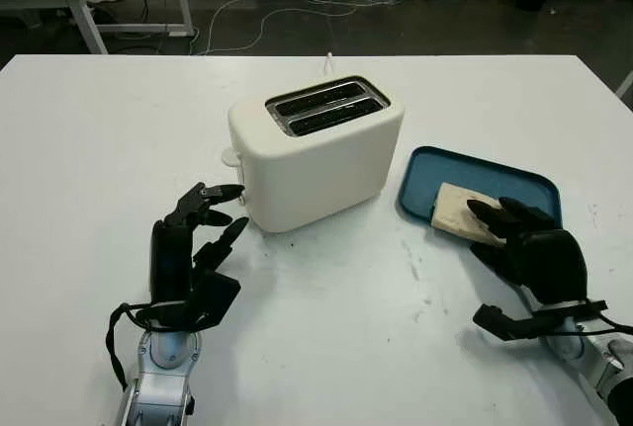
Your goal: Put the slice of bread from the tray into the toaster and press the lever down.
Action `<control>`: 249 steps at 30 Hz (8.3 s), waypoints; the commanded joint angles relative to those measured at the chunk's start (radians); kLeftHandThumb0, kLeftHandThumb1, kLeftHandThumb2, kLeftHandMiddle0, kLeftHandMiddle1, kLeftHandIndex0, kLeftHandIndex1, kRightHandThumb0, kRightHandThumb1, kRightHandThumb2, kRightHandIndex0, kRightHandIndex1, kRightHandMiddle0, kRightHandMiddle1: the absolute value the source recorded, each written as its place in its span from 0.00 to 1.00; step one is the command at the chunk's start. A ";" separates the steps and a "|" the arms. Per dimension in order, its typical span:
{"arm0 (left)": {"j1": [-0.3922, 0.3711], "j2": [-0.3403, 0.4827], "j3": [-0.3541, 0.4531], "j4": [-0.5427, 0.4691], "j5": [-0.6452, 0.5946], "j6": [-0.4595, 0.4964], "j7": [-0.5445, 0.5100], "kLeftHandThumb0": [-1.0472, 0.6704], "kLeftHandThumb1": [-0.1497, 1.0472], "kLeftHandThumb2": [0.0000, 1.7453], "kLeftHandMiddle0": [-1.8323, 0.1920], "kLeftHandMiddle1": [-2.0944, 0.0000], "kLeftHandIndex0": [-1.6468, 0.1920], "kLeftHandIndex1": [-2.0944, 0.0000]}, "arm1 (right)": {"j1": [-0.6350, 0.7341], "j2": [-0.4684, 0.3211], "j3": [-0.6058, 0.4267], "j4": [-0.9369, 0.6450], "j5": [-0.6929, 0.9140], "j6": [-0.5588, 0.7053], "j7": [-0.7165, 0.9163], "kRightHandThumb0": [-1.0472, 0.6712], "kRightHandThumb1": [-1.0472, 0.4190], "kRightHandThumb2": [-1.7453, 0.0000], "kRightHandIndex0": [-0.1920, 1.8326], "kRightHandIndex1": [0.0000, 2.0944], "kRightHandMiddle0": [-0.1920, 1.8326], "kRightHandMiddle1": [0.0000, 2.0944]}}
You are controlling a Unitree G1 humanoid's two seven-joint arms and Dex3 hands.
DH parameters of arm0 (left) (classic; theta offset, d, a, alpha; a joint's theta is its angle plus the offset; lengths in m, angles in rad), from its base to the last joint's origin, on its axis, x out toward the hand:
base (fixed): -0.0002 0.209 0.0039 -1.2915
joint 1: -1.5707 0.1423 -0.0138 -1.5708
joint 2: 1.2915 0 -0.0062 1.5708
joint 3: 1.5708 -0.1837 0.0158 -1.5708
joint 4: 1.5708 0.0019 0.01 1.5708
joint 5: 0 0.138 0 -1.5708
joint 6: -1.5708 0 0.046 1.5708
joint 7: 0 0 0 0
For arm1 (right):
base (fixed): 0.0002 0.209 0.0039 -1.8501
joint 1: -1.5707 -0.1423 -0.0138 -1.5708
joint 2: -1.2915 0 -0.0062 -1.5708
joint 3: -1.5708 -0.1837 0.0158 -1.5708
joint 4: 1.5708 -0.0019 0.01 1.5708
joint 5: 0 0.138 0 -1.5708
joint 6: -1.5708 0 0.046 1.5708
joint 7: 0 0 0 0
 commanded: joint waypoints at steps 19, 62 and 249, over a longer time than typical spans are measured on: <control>-0.004 0.008 0.002 -0.007 -0.005 -0.014 -0.005 0.47 0.89 0.08 0.62 0.39 0.55 0.66 | -0.007 -0.028 0.037 -0.018 -0.097 0.029 -0.166 0.32 0.09 0.99 0.48 0.54 0.68 0.03; -0.007 0.011 0.003 0.035 0.006 -0.054 0.006 0.49 0.89 0.07 0.61 0.40 0.55 0.66 | -0.254 -0.178 -0.106 -0.172 0.179 -0.177 0.163 0.27 0.09 0.91 0.55 0.83 0.42 0.83; -0.163 0.324 0.189 -0.156 0.021 0.022 -0.188 0.49 0.86 0.00 0.55 0.46 0.47 0.72 | 0.036 0.498 -0.348 -0.433 0.822 0.025 0.636 0.34 0.12 1.00 0.67 0.10 0.62 0.00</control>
